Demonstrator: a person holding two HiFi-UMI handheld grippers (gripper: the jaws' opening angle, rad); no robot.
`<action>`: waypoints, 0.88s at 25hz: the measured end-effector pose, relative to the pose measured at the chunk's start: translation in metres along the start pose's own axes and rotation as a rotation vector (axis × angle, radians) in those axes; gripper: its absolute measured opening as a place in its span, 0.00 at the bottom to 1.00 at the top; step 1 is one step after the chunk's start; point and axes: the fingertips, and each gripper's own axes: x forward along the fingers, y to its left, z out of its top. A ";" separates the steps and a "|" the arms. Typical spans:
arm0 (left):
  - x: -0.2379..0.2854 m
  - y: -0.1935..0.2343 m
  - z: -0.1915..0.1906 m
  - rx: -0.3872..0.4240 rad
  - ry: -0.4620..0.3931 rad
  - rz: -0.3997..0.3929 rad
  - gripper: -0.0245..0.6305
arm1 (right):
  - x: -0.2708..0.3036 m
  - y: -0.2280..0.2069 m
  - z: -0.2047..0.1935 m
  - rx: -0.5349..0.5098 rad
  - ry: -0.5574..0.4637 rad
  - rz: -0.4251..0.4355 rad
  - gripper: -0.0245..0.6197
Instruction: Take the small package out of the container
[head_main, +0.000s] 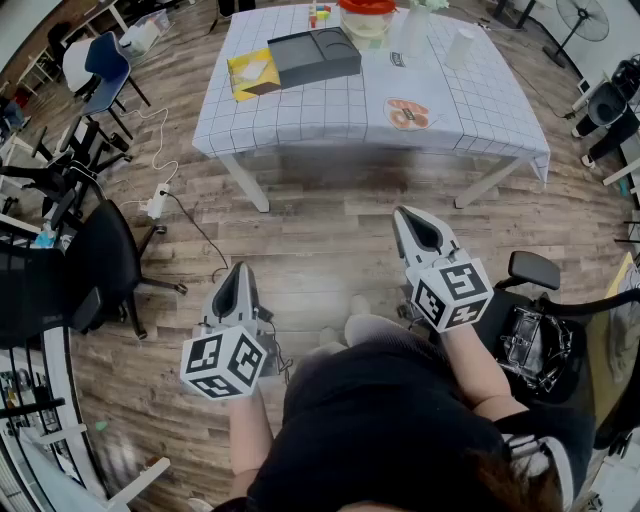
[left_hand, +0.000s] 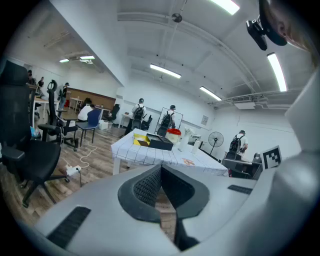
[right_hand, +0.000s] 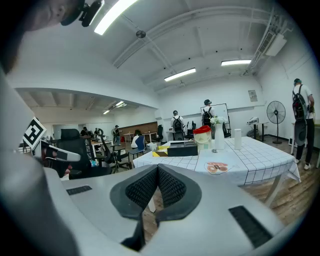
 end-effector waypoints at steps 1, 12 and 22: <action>0.004 0.000 0.003 -0.002 -0.014 0.008 0.08 | 0.006 -0.003 0.000 -0.011 0.000 0.002 0.06; 0.069 -0.027 0.022 -0.010 -0.068 0.013 0.08 | 0.062 -0.053 0.004 -0.037 0.019 0.059 0.06; 0.135 -0.055 0.025 0.000 -0.014 0.007 0.08 | 0.099 -0.096 0.003 -0.018 0.038 0.127 0.06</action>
